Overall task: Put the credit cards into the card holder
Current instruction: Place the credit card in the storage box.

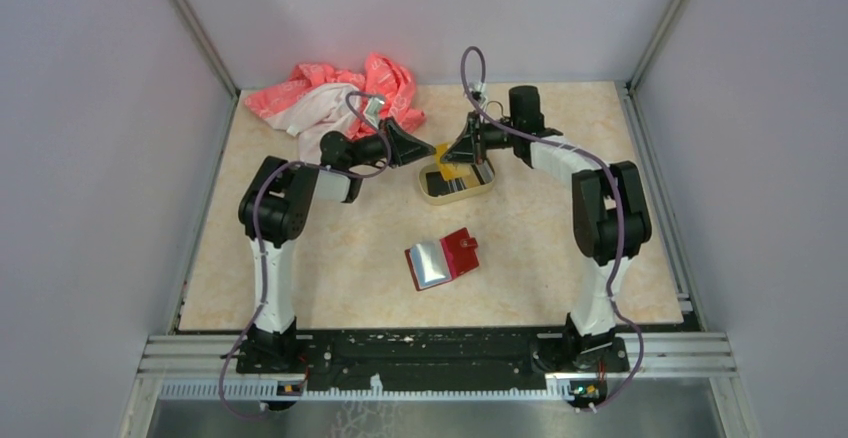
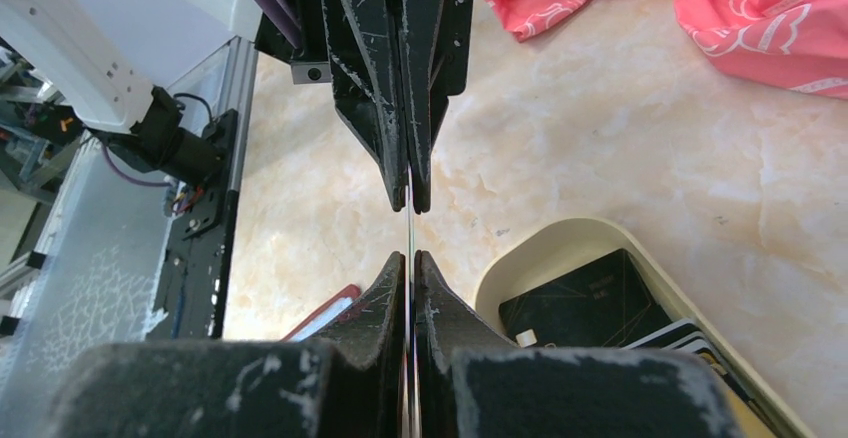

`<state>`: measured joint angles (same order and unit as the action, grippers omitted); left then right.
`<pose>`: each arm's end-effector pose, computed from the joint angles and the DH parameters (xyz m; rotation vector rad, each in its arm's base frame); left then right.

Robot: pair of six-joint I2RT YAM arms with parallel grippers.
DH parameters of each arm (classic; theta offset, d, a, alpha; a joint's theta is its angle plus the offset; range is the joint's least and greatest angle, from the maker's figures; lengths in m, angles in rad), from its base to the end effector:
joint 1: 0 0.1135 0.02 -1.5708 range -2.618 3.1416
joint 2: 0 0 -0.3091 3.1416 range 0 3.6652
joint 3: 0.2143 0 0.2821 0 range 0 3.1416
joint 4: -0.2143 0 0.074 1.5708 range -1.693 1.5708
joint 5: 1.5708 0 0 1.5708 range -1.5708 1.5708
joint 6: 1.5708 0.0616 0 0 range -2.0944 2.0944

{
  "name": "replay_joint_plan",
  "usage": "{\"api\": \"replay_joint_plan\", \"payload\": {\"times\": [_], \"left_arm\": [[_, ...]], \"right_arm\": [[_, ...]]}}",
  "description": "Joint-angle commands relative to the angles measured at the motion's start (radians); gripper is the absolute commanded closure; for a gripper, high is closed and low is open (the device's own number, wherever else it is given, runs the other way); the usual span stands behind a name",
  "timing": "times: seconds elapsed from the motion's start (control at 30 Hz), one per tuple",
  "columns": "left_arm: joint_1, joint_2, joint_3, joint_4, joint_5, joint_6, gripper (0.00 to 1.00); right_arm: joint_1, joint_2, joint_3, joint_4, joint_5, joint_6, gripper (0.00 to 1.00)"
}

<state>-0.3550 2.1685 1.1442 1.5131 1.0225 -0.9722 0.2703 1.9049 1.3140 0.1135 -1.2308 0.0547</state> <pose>0.4338 -0.2169 0.2145 0.6555 1.3832 -1.6414 0.4352 0.1808 0.2583 -0.9723 1.7217 1.4460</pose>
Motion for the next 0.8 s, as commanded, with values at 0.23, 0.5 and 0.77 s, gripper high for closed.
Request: {"api": "replay_joint_plan", "payload": {"times": [0.23, 0.5, 0.77], "left_arm": [[0.018, 0.166, 0.161, 0.261, 0.139, 0.120, 1.00], [0.037, 0.228, 0.224, 0.088, 0.163, 0.214, 1.00], [0.064, 0.236, 0.218, 0.007, 0.112, 0.251, 1.00]], "right_arm": [[-0.002, 0.227, 0.340, -0.421, 0.040, -0.402, 0.94], [-0.004, 0.340, 0.425, -0.420, 0.070, -0.389, 0.86], [-0.007, 0.355, 0.443, -0.444, 0.129, -0.386, 0.55]]}}
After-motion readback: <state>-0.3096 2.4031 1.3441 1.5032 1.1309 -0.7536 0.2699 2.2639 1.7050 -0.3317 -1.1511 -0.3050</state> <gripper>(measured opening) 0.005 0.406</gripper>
